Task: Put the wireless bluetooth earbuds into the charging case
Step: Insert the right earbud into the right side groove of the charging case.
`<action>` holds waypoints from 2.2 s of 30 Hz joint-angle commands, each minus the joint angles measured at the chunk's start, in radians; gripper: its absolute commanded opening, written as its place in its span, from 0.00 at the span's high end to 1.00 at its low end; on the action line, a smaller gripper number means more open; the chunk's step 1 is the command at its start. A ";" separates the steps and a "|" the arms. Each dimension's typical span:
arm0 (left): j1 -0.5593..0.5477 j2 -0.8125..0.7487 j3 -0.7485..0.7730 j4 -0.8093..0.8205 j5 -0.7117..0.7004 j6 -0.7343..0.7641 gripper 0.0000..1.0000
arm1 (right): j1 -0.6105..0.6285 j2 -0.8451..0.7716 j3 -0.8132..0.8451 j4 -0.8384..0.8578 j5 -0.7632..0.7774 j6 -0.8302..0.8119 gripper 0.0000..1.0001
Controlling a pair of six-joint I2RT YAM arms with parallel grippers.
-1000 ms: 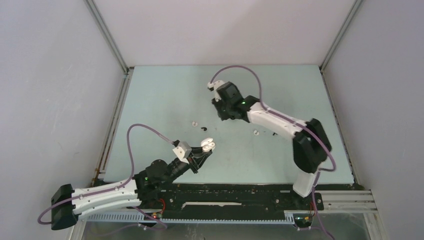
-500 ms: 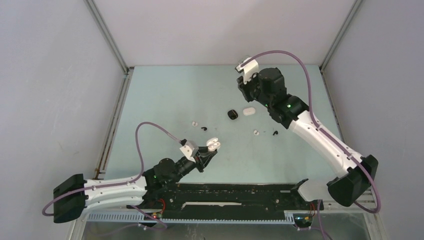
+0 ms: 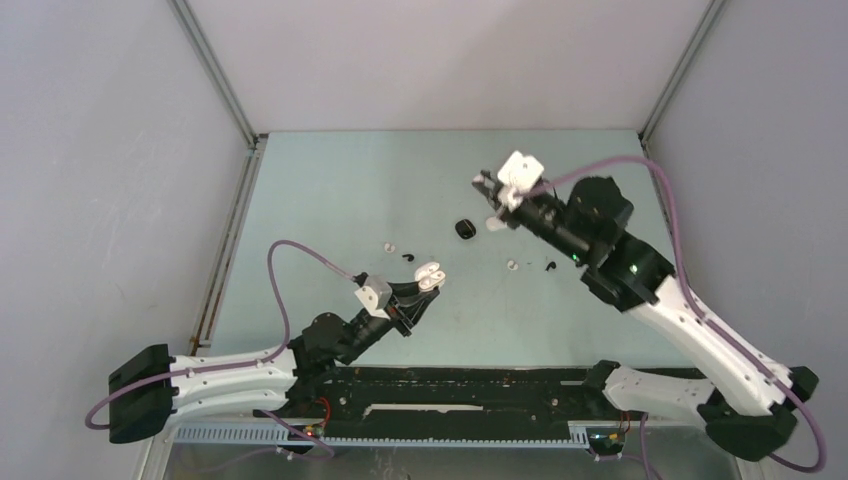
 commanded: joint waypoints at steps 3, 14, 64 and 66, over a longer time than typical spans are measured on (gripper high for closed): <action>-0.006 -0.021 0.047 0.082 0.016 0.072 1.00 | 0.261 -0.192 -0.203 0.251 0.067 -0.229 1.00; -0.006 -0.033 0.060 0.120 0.032 0.132 1.00 | 0.443 -0.303 -0.538 0.616 0.053 -0.360 1.00; -0.008 -0.101 0.074 0.072 0.157 0.197 1.00 | 0.467 -0.229 -0.725 0.806 0.072 -0.022 1.00; -0.008 -0.101 0.073 0.072 0.157 0.198 1.00 | 0.464 -0.228 -0.728 0.810 0.069 -0.026 1.00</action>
